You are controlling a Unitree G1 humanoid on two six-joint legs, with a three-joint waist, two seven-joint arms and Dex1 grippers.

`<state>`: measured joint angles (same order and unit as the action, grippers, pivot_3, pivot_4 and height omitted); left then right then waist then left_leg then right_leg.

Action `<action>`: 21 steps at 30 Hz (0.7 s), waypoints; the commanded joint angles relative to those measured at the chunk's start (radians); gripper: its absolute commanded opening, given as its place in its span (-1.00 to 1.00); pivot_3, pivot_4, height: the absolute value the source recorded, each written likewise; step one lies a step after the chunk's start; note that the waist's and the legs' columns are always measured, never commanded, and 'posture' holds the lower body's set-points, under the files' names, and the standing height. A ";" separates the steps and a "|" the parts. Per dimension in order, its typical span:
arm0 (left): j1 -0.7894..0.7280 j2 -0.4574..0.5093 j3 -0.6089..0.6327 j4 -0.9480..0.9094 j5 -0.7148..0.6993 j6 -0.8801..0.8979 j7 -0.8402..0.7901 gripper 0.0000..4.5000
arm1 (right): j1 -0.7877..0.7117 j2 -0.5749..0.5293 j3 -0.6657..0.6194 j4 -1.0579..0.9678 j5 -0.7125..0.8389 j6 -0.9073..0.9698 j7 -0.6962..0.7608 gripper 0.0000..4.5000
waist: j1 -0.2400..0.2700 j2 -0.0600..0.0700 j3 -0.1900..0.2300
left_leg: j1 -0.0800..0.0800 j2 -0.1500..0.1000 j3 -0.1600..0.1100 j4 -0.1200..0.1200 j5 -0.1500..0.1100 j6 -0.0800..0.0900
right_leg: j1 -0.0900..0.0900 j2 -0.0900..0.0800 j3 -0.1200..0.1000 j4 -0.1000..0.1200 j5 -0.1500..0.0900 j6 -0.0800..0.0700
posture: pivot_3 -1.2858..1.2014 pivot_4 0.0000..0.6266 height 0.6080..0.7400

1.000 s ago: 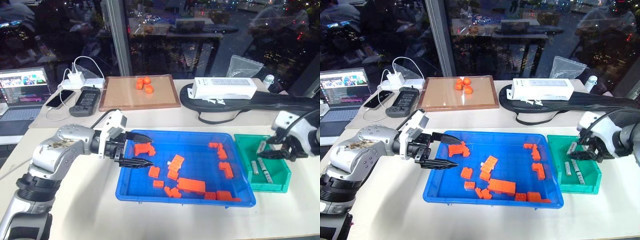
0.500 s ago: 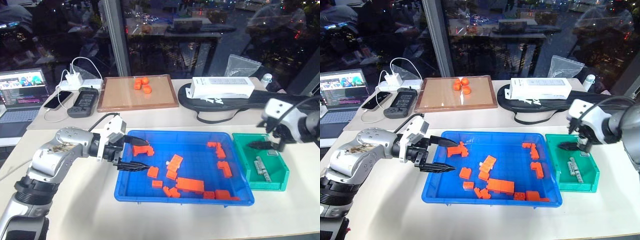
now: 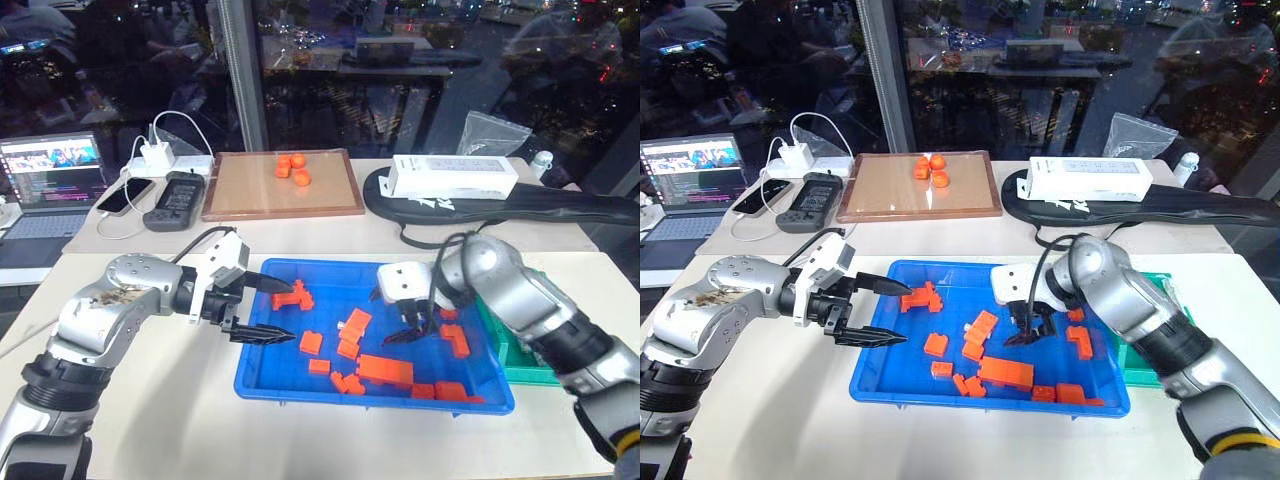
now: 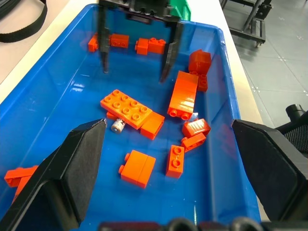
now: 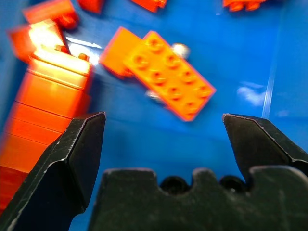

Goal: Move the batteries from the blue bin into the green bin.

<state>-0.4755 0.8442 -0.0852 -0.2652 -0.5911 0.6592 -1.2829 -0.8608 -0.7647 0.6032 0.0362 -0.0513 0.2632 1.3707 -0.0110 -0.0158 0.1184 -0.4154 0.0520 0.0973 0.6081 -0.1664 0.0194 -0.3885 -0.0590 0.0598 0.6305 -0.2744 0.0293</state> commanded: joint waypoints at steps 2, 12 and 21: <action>0.046 0.024 0.059 -0.082 -0.034 0.019 0.031 1.00 | -0.076 0.072 0.036 0.137 -0.060 -0.183 0.067 1.00 | -0.001 0.000 0.000 | 0.000 0.000 0.000 -0.001 0.000 0.000 | 0.000 0.000 0.000 0.000 0.000 0.000 | 0.03 -0.52 1.00; 0.139 0.052 0.140 -0.185 -0.082 0.077 0.107 1.00 | -0.122 0.225 0.066 0.366 -0.132 -0.360 0.104 0.77 | 0.001 0.000 0.000 | 0.001 0.000 0.000 0.000 0.000 0.000 | 0.001 0.000 -0.001 0.002 0.000 -0.001 | 0.03 -0.52 1.00; 0.149 0.063 0.140 -0.195 -0.097 0.078 0.126 1.00 | -0.110 0.226 0.047 0.385 -0.142 -0.364 0.156 -0.38 | -0.002 0.000 0.000 | 0.001 0.001 0.000 -0.001 0.000 0.000 | 0.001 0.000 -0.001 0.002 0.000 -0.002 | 0.03 -0.52 1.00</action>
<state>-0.3209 0.8967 0.0257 -0.4345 -0.6714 0.7449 -1.1583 -0.9607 -0.5233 0.6836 0.4414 -0.1935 -0.0996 1.5043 -0.0134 -0.0158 0.1184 -0.4142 0.0525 0.0969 0.6076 -0.1661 0.0189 -0.3878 -0.0592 0.0589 0.6330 -0.2743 0.0278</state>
